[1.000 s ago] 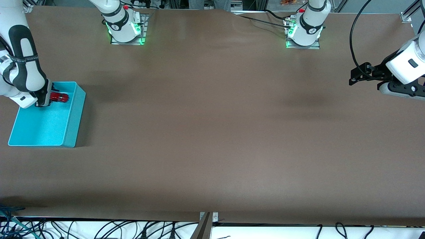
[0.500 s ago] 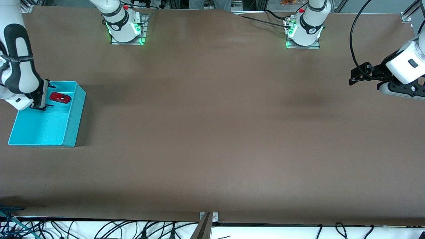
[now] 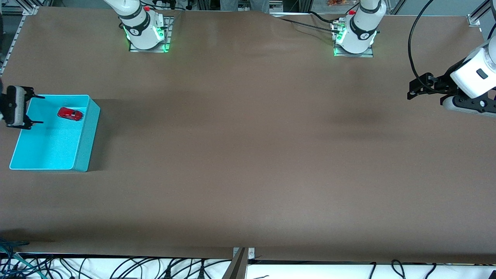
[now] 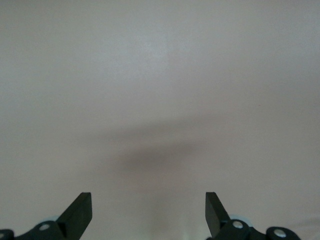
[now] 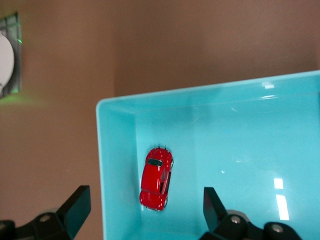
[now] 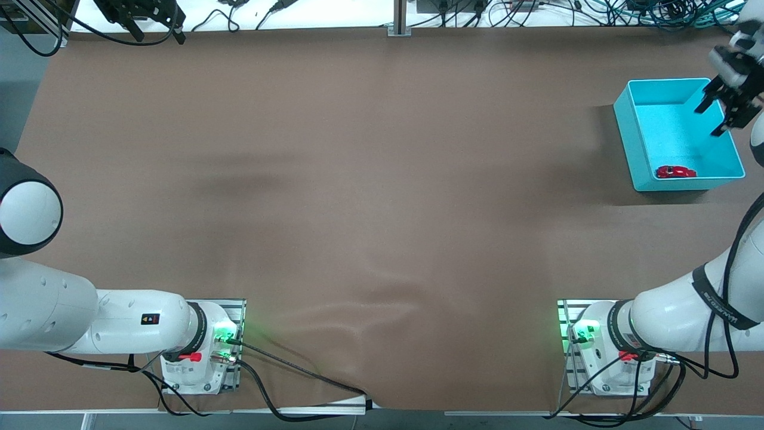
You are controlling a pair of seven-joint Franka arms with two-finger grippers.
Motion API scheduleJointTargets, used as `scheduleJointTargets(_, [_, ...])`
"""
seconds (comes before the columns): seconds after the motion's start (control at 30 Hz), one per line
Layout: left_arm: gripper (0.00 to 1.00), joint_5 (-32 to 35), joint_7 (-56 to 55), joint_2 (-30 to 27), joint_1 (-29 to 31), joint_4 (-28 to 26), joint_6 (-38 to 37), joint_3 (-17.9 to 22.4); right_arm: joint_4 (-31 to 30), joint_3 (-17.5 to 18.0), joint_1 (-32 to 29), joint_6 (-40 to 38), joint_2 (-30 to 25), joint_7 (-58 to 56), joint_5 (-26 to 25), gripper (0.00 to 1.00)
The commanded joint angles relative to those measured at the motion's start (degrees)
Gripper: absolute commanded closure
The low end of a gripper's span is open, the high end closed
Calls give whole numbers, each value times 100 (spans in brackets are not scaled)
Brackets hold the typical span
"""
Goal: Wind red beetle toy and store in blue box
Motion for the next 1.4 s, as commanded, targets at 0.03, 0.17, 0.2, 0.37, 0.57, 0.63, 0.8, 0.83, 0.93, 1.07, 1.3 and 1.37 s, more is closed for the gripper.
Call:
scheduleJointTargets(0.03, [0, 138, -54, 61, -33, 180, -138, 9, 848, 11, 66, -958, 65, 1087, 49, 0])
scheduleJointTargets(0.17, [0, 138, -54, 61, -25, 180, -138, 9, 1033, 20, 136, -1240, -102, 1807, 14, 0])
scheduleJointTargets(0.2, [0, 138, -54, 61, -24, 180, -138, 9, 1042, 11, 215, -1275, -172, 2027, 5, 0])
scheduleJointTargets(0.37, [0, 138, -54, 61, -24, 180, -138, 9, 1060, 11, 602, -1311, -541, 3152, -267, 0])
scheduleJointTargets(0.57, [0, 138, -54, 61, -24, 180, -138, 9, 1060, 20, 953, -1618, -893, 5032, -487, 0])
scheduleJointTargets(0.63, [0, 138, -54, 61, -24, 180, -138, 9, 1060, 28, 1138, -1627, -1016, 5586, -610, 0])
scheduleJointTargets(0.8, [0, 138, -45, 61, -24, 180, -138, 9, 1068, 28, 1534, -1758, -1157, 6939, -734, 0])
scheduleJointTargets(0.83, [0, 138, -45, 61, -24, 180, -138, 17, 1068, 28, 1612, -1811, -1174, 7229, -760, 0])
scheduleJointTargets(0.93, [0, 138, -54, 61, -33, 180, -138, 17, 1060, 37, 1823, -1829, -1192, 8038, -751, 0])
scheduleJointTargets(1.07, [0, 138, -45, 61, -33, 180, -138, 9, 1060, 37, 2210, -1777, -1219, 9049, -760, 0])
scheduleJointTargets(1.3, [0, 138, -45, 61, -24, 180, -138, 9, 1060, 160, 2598, -1689, -1227, 10694, -760, 0])
scheduleJointTargets(1.37, [0, 138, -45, 61, -24, 180, -138, 9, 1060, 265, 2606, -1671, -1262, 10896, -760, 0])
